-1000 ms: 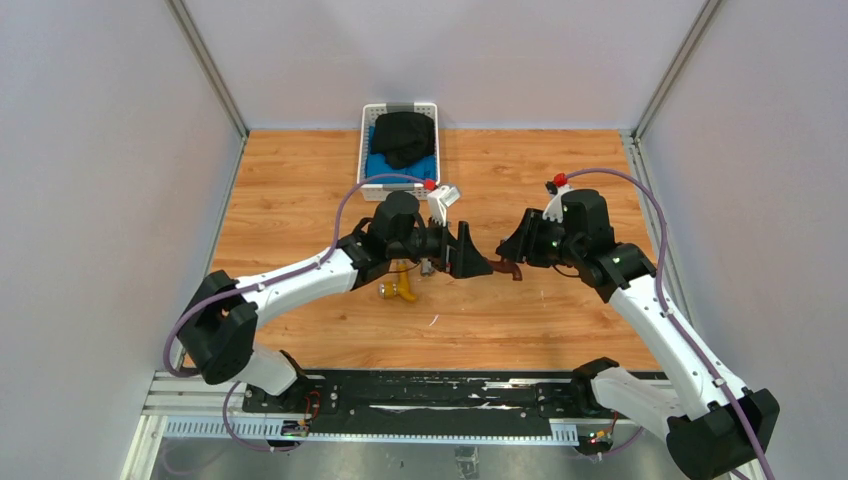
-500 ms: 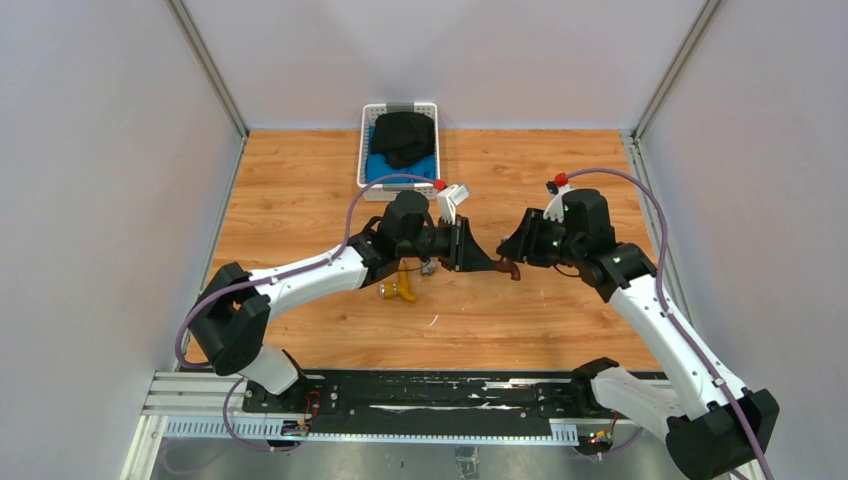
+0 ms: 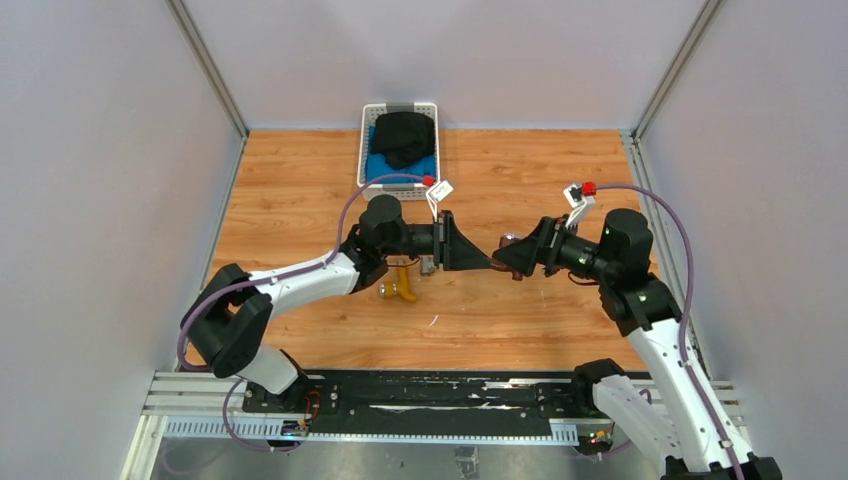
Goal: Install the water faucets
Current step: Adjust the water faucet.
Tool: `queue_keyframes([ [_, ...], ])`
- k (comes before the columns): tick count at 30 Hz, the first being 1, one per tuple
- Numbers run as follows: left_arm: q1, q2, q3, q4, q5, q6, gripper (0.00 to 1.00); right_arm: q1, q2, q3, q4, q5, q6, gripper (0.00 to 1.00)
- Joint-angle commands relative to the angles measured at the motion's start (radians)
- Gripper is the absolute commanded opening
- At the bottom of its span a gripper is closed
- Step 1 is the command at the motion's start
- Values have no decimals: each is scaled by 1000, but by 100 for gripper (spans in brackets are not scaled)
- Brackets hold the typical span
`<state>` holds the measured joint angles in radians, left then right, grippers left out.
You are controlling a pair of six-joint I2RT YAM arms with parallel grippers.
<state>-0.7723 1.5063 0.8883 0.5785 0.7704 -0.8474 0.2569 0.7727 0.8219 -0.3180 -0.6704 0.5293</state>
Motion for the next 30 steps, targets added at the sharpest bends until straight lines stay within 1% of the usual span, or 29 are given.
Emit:
queue_keyframes([
  [1, 18, -39, -58, 406, 91, -189, 0, -31, -47, -79, 227, -221, 113, 80],
  [3, 20, -29, -69, 507, 98, -254, 0, -33, -55, -106, 319, -250, 175, 79],
  [5, 25, -15, -72, 601, 108, -322, 0, -33, -63, -131, 403, -265, 228, 75],
  [7, 29, -5, -71, 656, 108, -370, 0, -34, -66, -141, 439, -266, 264, 68],
  [9, 30, -6, -70, 661, 104, -372, 0, -34, -65, -147, 458, -264, 289, 61],
  [12, 30, -17, -72, 644, 102, -357, 0, -34, -66, -166, 529, -261, 347, 48],
  [14, 30, -19, -72, 638, 101, -354, 0, -34, -64, -171, 541, -260, 371, 41],
  [15, 30, -19, -72, 634, 98, -352, 0, -34, -63, -172, 542, -259, 380, 40],
  [20, 31, -37, -72, 562, 70, -306, 0, -31, -61, -201, 589, -279, 427, 41],
  [24, 30, -47, -62, 524, 70, -286, 0, -16, -57, -199, 581, -274, 411, 40],
  [26, 30, -52, -59, 504, 70, -275, 0, -3, -50, -186, 554, -262, 385, 36],
  [30, 30, -70, -54, 450, 62, -243, 0, 38, -30, -137, 436, -234, 300, 36],
])
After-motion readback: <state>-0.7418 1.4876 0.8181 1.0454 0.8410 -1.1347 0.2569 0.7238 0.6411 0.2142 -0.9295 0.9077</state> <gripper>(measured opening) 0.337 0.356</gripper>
